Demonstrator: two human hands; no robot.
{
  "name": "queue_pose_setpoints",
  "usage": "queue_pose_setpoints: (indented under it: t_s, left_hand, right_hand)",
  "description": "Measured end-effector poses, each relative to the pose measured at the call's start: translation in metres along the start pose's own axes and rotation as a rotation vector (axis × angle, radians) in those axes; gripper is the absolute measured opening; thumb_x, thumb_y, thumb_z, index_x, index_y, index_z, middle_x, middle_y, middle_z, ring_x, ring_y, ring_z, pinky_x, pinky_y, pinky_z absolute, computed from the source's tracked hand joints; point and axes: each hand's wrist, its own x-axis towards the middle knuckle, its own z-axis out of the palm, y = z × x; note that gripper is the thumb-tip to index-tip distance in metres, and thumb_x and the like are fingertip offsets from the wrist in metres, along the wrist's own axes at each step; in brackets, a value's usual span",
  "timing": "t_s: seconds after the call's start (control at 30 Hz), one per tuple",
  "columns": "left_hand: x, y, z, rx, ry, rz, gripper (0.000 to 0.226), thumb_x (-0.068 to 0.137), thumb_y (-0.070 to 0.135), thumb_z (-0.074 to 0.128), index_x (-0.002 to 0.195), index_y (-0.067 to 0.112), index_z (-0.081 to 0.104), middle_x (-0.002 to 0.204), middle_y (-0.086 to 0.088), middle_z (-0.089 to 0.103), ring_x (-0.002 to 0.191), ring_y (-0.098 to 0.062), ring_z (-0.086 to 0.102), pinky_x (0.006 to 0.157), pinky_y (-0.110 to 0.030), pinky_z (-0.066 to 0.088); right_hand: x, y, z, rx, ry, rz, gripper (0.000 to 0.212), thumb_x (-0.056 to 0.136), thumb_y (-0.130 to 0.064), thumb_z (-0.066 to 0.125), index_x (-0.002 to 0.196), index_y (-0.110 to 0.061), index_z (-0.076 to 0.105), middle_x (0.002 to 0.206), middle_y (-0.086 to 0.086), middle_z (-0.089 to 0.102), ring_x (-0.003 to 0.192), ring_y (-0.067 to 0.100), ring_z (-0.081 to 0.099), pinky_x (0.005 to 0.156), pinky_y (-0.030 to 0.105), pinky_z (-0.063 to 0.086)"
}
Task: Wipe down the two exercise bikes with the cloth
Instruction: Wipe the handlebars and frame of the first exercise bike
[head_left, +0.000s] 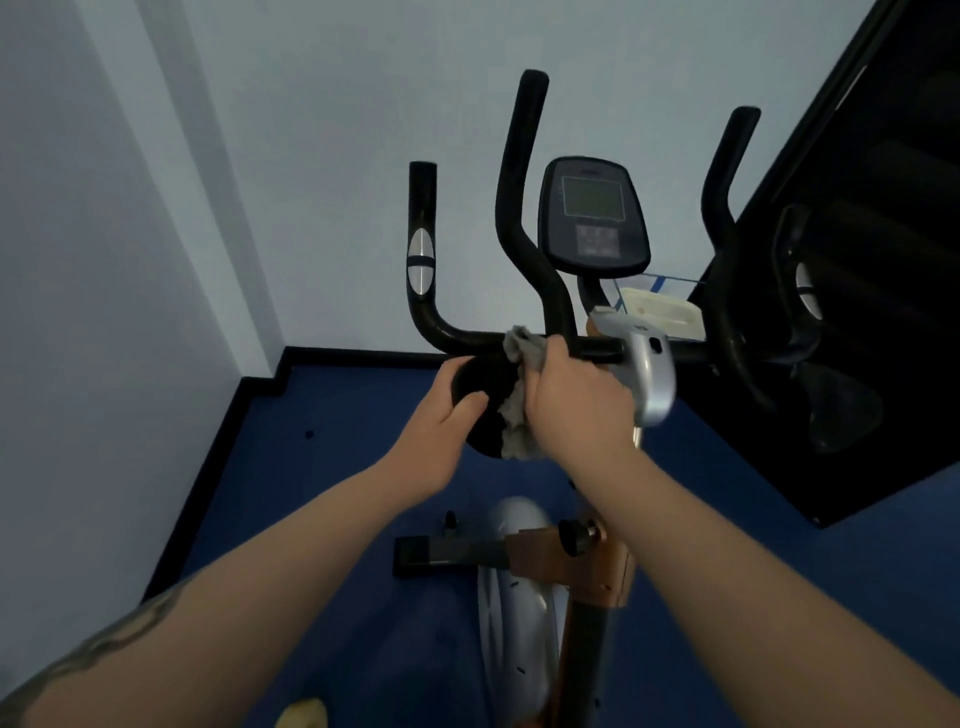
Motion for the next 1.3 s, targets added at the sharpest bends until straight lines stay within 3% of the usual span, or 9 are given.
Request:
queue_pose_setpoints:
  t_s: [0.13,0.23,0.43,0.6,0.8,0.93,1.0,1.13,1.3]
  left_hand:
    - [-0.001,-0.002,0.007,-0.037,0.079,0.004,0.030,0.103,0.013,0.041,0.131,0.023,0.046,0.116,0.010,0.059,0.099,0.010,0.057,0.081,-0.005,0.044]
    - [-0.002,-0.004,0.009,-0.031,0.110,0.004,0.029,0.103,0.013,0.041,0.129,0.024,0.047,0.114,0.012,0.059,0.097,0.011,0.057,0.078,-0.004,0.043]
    - [-0.002,-0.003,0.008,-0.011,0.101,0.008,0.028,0.103,0.014,0.041,0.128,0.025,0.047,0.115,0.013,0.059,0.097,0.013,0.057,0.080,-0.004,0.043]
    - [-0.002,-0.005,0.010,-0.004,0.125,0.008,0.028,0.103,0.015,0.042,0.128,0.027,0.048,0.118,0.010,0.060,0.100,0.010,0.057,0.078,-0.003,0.043]
    - [-0.002,0.000,0.007,-0.014,0.091,-0.011,0.027,0.103,0.014,0.041,0.126,0.029,0.046,0.116,0.012,0.059,0.097,0.012,0.057,0.081,-0.006,0.044]
    - [-0.003,-0.002,0.010,-0.013,0.120,-0.014,0.029,0.103,0.014,0.041,0.130,0.022,0.047,0.116,0.007,0.060,0.098,0.010,0.058,0.080,-0.006,0.044]
    - [-0.002,-0.002,0.007,-0.003,0.093,-0.014,0.030,0.103,0.015,0.041,0.132,0.020,0.047,0.120,0.004,0.060,0.104,0.004,0.057,0.083,-0.008,0.045]
    - [-0.003,0.001,0.008,-0.014,0.080,-0.017,0.028,0.104,0.014,0.040,0.129,0.023,0.046,0.117,0.009,0.059,0.101,0.008,0.057,0.083,-0.007,0.045]
    - [-0.002,-0.003,0.010,-0.012,0.125,-0.007,0.027,0.103,0.015,0.041,0.128,0.023,0.046,0.114,0.012,0.059,0.097,0.011,0.057,0.079,-0.005,0.044]
  right_hand:
    - [-0.010,-0.009,0.000,0.131,0.036,0.142,0.030,0.103,-0.039,0.031,0.111,-0.014,0.045,0.090,0.008,0.067,0.081,0.031,0.064,0.059,0.034,0.033]
    - [-0.042,-0.004,0.004,0.088,0.103,0.084,0.029,0.101,-0.040,0.038,0.114,-0.014,0.042,0.084,0.003,0.064,0.073,0.026,0.063,0.053,0.031,0.029]
    - [0.010,-0.006,-0.008,0.088,-0.129,0.141,0.039,0.104,-0.041,0.026,0.113,-0.011,0.050,0.106,0.013,0.066,0.096,0.033,0.063,0.065,0.035,0.032]
    - [-0.035,-0.006,0.010,0.090,0.070,0.126,0.034,0.101,-0.042,0.037,0.117,-0.012,0.041,0.090,0.006,0.066,0.080,0.028,0.065,0.052,0.031,0.028]
    - [0.023,0.000,-0.015,-0.003,-0.205,-0.026,0.028,0.103,-0.031,0.037,0.119,-0.015,0.054,0.108,0.011,0.063,0.096,0.033,0.062,0.065,0.036,0.039]
    - [-0.012,-0.006,0.003,0.039,0.038,0.117,0.039,0.102,-0.048,0.031,0.109,-0.013,0.047,0.090,0.008,0.067,0.082,0.031,0.066,0.050,0.030,0.026]
    - [-0.025,-0.003,0.008,0.003,0.052,0.063,0.039,0.103,-0.047,0.030,0.109,-0.011,0.045,0.086,0.007,0.067,0.076,0.029,0.066,0.047,0.030,0.025]
    - [0.015,-0.003,-0.007,-0.010,-0.110,0.093,0.040,0.104,-0.037,0.028,0.110,-0.009,0.055,0.104,0.014,0.067,0.094,0.033,0.065,0.064,0.034,0.033]
    - [-0.034,-0.007,0.007,0.060,0.092,0.178,0.042,0.101,-0.050,0.029,0.109,-0.012,0.045,0.081,0.005,0.065,0.074,0.027,0.065,0.046,0.030,0.020]
